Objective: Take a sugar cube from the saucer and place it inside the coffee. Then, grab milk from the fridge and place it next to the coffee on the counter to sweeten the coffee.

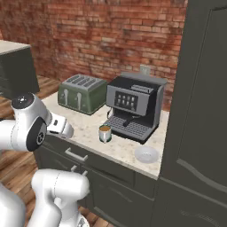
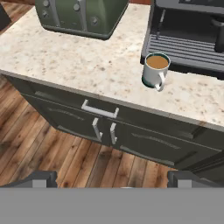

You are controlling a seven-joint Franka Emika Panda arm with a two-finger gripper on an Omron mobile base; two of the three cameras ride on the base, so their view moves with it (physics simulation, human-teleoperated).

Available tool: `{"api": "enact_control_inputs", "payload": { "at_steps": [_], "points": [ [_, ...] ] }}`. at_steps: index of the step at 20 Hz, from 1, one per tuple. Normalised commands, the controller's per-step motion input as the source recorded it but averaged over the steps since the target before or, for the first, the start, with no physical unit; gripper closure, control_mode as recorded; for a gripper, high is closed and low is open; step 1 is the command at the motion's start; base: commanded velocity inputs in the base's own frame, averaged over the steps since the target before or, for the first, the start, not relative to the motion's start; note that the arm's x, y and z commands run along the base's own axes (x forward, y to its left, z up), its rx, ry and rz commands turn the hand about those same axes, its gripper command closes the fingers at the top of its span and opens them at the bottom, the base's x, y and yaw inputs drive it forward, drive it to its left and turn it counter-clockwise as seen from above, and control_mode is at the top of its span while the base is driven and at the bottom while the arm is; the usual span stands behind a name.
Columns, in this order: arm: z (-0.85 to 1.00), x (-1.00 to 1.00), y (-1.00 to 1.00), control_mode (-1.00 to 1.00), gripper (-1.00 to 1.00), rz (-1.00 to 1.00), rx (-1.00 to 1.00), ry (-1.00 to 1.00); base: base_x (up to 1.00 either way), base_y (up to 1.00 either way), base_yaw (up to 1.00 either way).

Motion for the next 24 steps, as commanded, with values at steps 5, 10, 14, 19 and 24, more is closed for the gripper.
{"api": "enact_control_inputs", "payload": {
  "at_steps": [5, 10, 14, 19, 24],
  "points": [
    [0.00, 0.00, 0.00, 1.00, -1.00, 0.00, 0.00, 0.00, 0.00, 0.00, 0.79],
    [0.00, 0.00, 0.00, 1.00, -1.00, 0.00, 0.00, 0.00, 0.00, 0.00, 0.76],
    [0.00, 0.00, 0.00, 1.00, -1.00, 0.00, 0.00, 0.00, 0.00, 0.00, 0.69],
    [0.00, 0.00, 0.00, 1.00, -1.00, 0.00, 0.00, 0.00, 0.00, 0.01, 0.57],
    [0.00, 0.00, 0.00, 1.00, -1.00, 0.00, 0.00, 0.00, 0.00, 0.01, 0.51]
  ]
}}
